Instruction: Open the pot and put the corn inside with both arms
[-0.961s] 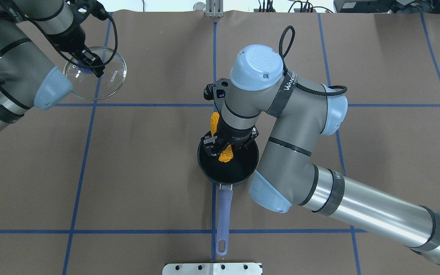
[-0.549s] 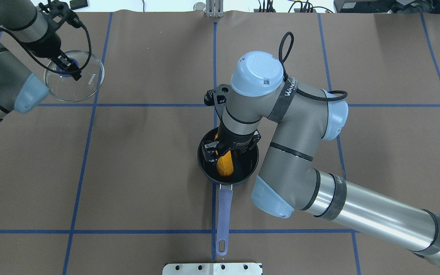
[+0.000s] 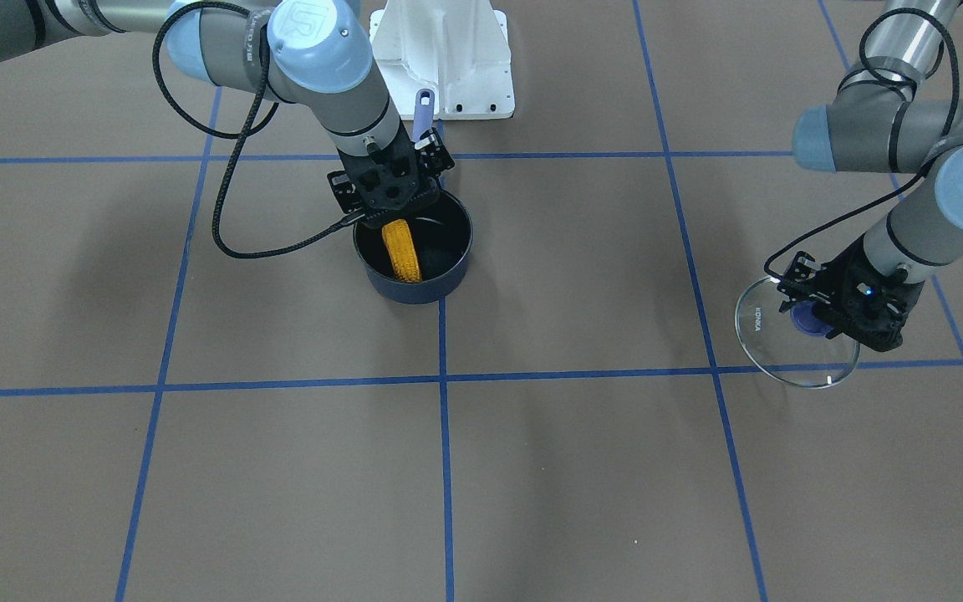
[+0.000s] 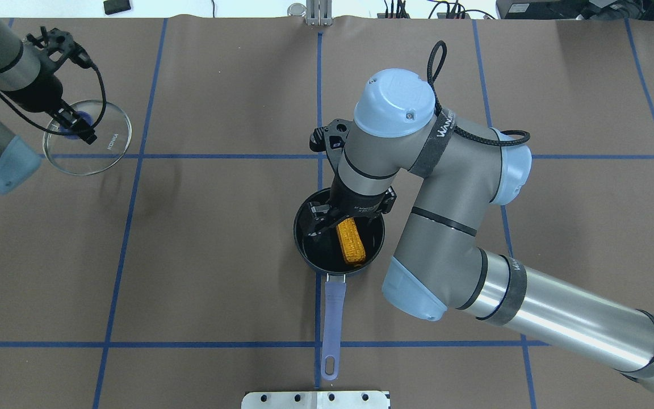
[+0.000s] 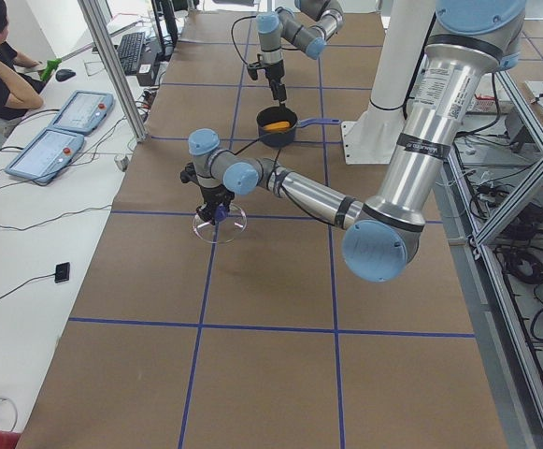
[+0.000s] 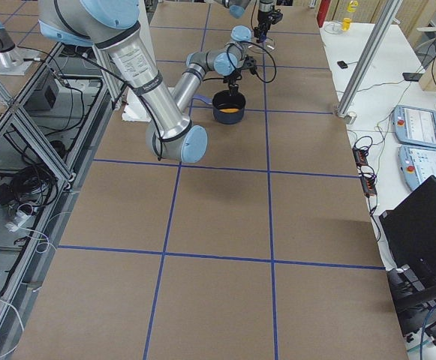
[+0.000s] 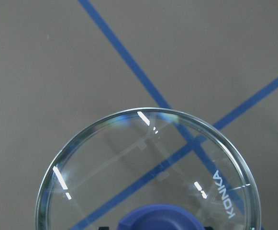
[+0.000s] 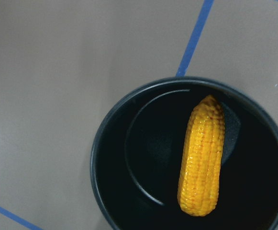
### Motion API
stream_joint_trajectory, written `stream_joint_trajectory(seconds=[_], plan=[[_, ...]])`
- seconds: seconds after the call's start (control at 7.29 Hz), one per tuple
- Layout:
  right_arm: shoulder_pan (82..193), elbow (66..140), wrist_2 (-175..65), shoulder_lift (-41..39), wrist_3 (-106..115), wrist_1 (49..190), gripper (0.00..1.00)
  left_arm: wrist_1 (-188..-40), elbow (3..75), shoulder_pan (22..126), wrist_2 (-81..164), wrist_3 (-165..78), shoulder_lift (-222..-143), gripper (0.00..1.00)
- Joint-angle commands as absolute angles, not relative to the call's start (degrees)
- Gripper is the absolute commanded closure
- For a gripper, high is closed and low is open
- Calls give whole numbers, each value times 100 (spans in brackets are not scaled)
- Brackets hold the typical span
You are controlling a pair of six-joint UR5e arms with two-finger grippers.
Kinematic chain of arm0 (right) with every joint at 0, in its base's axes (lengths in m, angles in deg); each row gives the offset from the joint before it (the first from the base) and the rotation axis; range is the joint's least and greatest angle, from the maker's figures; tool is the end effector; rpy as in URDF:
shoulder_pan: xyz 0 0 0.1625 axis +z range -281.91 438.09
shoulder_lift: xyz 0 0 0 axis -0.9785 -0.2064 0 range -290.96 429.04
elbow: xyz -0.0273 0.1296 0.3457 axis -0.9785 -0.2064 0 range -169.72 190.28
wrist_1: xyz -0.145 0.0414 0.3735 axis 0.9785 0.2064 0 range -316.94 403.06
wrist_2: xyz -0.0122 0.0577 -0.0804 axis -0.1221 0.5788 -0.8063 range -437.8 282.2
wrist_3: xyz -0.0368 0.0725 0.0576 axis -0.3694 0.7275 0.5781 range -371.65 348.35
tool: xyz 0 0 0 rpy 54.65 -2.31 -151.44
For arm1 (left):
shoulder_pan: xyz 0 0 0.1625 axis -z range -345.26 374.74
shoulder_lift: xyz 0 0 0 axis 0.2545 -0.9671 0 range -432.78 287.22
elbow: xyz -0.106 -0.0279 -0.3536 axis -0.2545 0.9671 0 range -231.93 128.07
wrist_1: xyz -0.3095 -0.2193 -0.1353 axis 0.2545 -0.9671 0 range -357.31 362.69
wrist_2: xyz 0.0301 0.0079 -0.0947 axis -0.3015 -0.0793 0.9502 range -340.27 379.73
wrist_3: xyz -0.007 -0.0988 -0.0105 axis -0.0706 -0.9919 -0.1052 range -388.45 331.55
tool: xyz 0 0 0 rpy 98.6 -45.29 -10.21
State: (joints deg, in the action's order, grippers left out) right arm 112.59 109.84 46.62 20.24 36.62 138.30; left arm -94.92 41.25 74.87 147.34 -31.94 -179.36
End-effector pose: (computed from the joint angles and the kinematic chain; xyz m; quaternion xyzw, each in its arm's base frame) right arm -0.4614 -0.4106 0.1331 0.0135 -0.4591 -0.1698 0.8719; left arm 0.2301 -0.5461 0.4131 0.1246 0.3643 0.2841 0.8781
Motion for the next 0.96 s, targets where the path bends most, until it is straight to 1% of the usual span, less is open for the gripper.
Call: stream_joint_trajectory(seconds=[0.0,0.14,0.41,0.69,0.82], plan=[[11621,10995,4709,1860,3547,13807,0,-9478,4352,7460,14830,-3231,-17588,41],[11893,11003,4866,1676,3007,13807,0,-9504,4352,7433,14874,-3231,-17527,40],[12299,10968,5043,1491,2676,13798,0,-9522,4326,7276,14875,-3240,-17473,40],[12309,10907,5008,1359,2316,13798,0,-9706,4317,6977,14875,-3530,-17482,40],[12309,10907,5008,1323,2298,13798,0,-9724,4187,6898,14866,-3530,-17482,40]])
